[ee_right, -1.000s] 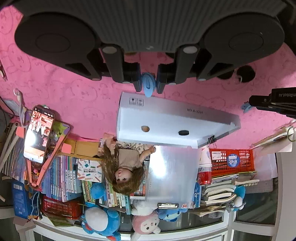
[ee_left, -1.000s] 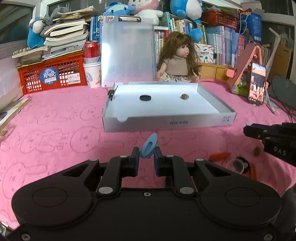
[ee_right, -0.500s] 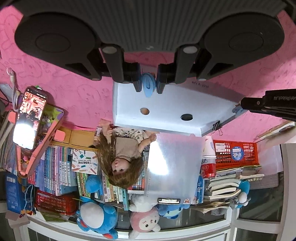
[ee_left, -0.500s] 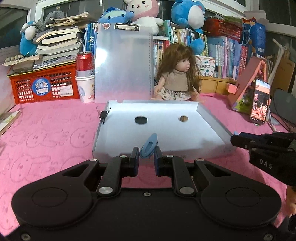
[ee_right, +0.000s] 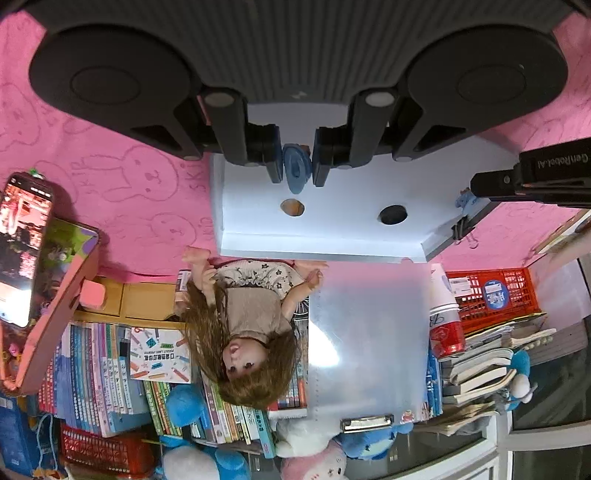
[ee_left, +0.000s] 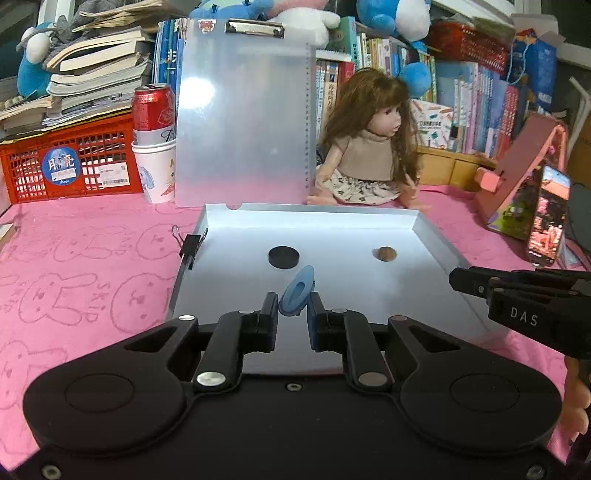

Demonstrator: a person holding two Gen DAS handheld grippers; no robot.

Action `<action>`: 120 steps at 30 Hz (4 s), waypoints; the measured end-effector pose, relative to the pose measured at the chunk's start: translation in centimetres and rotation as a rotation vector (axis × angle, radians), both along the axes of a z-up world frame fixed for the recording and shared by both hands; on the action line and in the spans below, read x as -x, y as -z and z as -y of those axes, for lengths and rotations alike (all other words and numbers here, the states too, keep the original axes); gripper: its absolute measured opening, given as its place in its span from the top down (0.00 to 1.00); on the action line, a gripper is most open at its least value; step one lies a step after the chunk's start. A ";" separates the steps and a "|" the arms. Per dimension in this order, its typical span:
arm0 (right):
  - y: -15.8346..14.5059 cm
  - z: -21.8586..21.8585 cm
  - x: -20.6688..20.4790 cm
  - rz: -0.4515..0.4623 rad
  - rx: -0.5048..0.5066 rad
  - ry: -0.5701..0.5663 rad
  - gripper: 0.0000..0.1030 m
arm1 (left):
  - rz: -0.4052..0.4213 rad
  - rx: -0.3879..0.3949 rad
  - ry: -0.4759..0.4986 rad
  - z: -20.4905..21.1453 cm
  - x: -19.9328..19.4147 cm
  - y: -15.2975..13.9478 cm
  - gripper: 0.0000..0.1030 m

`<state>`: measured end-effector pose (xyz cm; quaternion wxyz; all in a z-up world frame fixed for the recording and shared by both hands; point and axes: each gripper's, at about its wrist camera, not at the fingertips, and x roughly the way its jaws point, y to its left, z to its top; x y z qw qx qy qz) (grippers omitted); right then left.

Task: Organize rigid objects
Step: 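Carry both blue clips in the grippers into the white box, then open both grippers to release the blue clips beside the lid and nut, then withdraw both grippers from the box toward the remaining items, then grasp the second black lid with the left gripper while the right gripper grasps the second brown nut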

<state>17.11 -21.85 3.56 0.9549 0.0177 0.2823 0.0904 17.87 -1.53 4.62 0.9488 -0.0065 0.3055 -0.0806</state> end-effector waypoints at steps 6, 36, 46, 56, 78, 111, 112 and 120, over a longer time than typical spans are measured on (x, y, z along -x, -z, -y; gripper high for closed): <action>1.3 -0.9 -2.1 -0.019 0.036 -0.004 0.80 | -0.027 -0.012 -0.014 0.6 -2.5 1.6 0.85; 4.2 -3.1 -7.4 -0.096 0.050 0.001 0.80 | -0.083 -0.041 -0.054 1.7 -7.7 4.6 0.85; 4.2 -3.2 -7.7 -0.102 0.051 0.009 0.73 | -0.079 -0.051 -0.047 1.9 -7.6 4.6 0.84; 3.3 -2.8 -6.9 -0.083 0.036 0.021 0.54 | -0.066 -0.046 -0.042 1.8 -6.8 3.9 0.81; -0.6 -1.2 1.7 0.046 0.077 -0.049 0.16 | 0.025 0.008 0.050 -0.3 2.9 0.3 0.30; 1.3 2.6 15.5 0.067 0.075 -0.076 0.10 | 0.015 -0.025 0.151 -1.2 17.5 2.7 0.30; 1.5 2.7 15.6 0.064 0.074 -0.067 0.10 | 0.007 -0.020 0.156 -1.3 17.5 2.8 0.31; 2.5 3.5 15.8 0.051 0.092 -0.026 0.17 | -0.017 -0.027 0.155 -1.3 17.8 3.7 0.69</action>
